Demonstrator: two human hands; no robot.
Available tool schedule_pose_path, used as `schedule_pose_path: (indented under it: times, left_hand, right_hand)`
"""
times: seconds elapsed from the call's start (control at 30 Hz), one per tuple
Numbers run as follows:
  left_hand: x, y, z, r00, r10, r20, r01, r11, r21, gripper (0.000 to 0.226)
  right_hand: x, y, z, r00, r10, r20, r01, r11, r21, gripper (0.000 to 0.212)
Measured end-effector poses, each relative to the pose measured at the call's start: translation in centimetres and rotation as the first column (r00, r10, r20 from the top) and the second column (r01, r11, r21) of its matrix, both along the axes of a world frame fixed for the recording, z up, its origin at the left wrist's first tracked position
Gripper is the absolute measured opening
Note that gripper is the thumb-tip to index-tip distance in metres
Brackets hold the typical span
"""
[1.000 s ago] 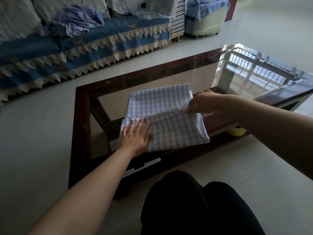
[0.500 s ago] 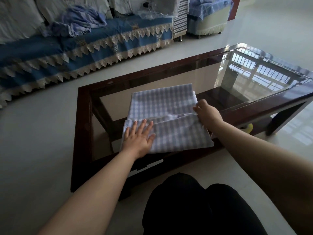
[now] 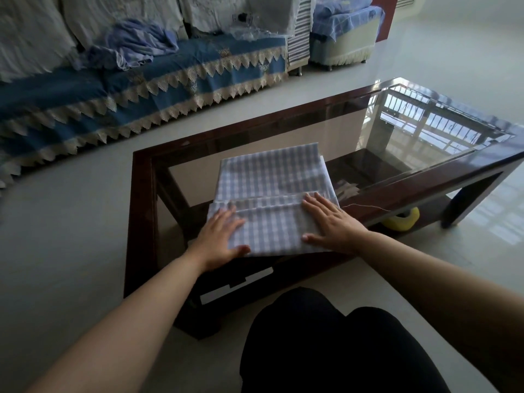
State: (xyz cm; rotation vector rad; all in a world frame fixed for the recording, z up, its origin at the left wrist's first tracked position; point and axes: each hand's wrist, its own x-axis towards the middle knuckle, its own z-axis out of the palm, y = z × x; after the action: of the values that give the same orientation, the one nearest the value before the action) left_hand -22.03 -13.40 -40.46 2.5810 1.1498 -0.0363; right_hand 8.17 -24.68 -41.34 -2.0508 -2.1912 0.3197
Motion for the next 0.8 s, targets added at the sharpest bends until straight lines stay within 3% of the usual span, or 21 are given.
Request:
schedule_pose_path:
  times: [0.1, 0.17, 0.27, 0.43, 0.53, 0.6, 0.7, 0.73, 0.8]
  left_hand:
    - [-2.6, -0.1, -0.6, 0.995, -0.052, -0.086, 0.052, 0.999, 0.004, 0.113]
    - [-3.0, 0.0, -0.6, 0.997, -0.03, -0.075, 0.03, 1.0, 0.008, 0.114]
    - [-2.9, 0.3, 0.1, 0.999, -0.02, -0.036, 0.02, 0.999, 0.026, 0.114]
    - [-4.8, 0.2, 0.9, 0.993, -0.057, 0.104, 0.056, 0.998, 0.014, 0.076]
    - [-6.0, -0.4, 0.8, 0.942, 0.032, 0.334, -0.035, 0.999, 0.005, 0.047]
    - [-6.4, -0.9, 1.1, 0.835, 0.181, 0.519, -0.154, 0.983, -0.095, 0.028]
    - [-5.4, -1.5, 1.4, 0.625, 0.337, 0.704, -0.265, 0.94, -0.215, 0.01]
    - [-4.8, -1.7, 1.5, 0.589, 0.351, 0.728, -0.284, 0.933, -0.22, 0.007]
    - [-3.7, -2.0, 1.1, 0.6, 0.317, 0.735, -0.343, 0.931, -0.121, 0.029]
  right_hand:
    - [2.1, -2.6, -0.4, 0.969, 0.131, 0.209, -0.128, 0.991, -0.029, 0.118]
    - [2.7, -3.5, 0.0, 0.958, 0.148, 0.245, -0.151, 0.989, -0.005, 0.11]
    - [2.3, -4.1, 0.8, 0.997, 0.074, -0.007, -0.073, 0.992, 0.104, 0.083]
    - [1.6, -5.2, 2.1, 0.955, -0.087, -0.285, 0.133, 0.98, 0.147, 0.056]
    - [1.1, -6.3, 3.0, 0.9, -0.174, -0.401, 0.26, 0.95, 0.172, 0.028]
    - [0.9, -7.5, 3.2, 0.817, -0.16, -0.554, 0.331, 0.917, 0.223, 0.013]
    - [0.5, -9.0, 2.9, 0.739, -0.068, -0.67, 0.355, 0.885, 0.302, 0.015]
    - [0.5, -9.3, 2.7, 0.764, -0.064, -0.642, 0.316, 0.905, 0.286, 0.027]
    - [1.2, -9.6, 1.4, 0.897, -0.045, -0.439, 0.138, 0.973, 0.182, 0.074]
